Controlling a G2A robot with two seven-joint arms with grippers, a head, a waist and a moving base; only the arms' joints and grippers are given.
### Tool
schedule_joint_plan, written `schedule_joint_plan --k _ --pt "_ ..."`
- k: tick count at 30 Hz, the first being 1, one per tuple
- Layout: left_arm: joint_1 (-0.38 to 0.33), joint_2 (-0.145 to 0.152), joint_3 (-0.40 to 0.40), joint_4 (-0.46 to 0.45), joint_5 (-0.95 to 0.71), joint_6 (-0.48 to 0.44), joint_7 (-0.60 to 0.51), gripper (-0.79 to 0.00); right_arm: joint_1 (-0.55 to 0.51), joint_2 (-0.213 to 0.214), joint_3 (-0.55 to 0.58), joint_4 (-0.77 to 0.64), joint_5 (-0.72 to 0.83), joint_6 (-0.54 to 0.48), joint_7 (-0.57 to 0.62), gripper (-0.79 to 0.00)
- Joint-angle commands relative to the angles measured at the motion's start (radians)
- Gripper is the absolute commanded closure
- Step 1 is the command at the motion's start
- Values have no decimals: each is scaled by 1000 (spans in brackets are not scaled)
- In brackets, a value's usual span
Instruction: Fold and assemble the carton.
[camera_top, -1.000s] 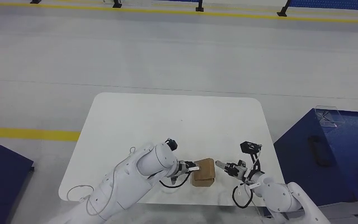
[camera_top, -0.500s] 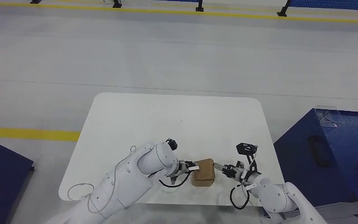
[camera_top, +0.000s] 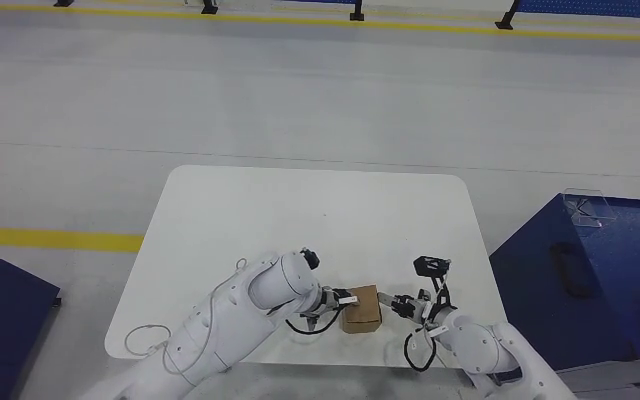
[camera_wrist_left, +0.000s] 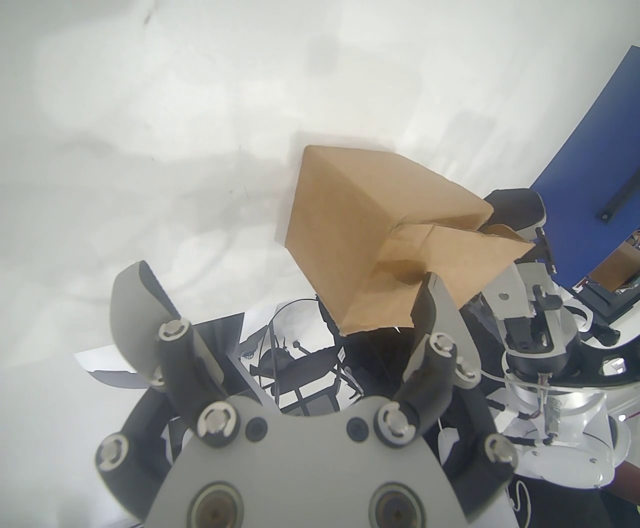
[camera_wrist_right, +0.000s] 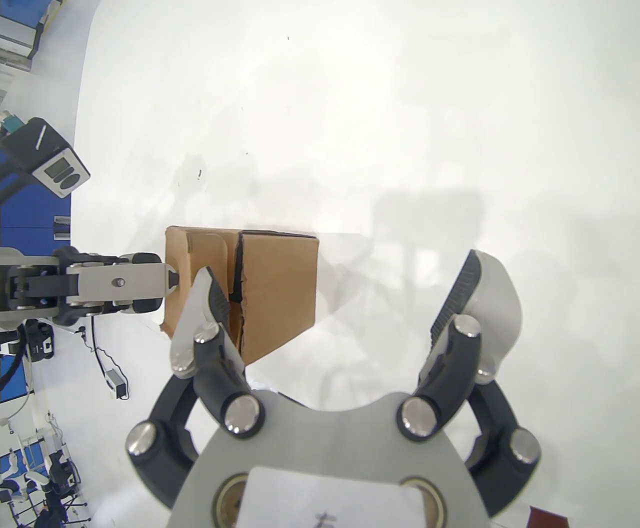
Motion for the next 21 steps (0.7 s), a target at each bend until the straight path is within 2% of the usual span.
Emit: schedule_joint_plan --k 1,13,21 --pt "-2 -3 4 6 -3 1 0 -785 5 -2 -4 8 -3 0 2 -785" --pt "-17 -16 21 28 -6 15 4 -785 -14 -6 40 -14 24 -10 3 -785" --pt "-21 -20 23 34 -7 22 4 -785 -21 -10 13 -19 -21 -12 15 -785"
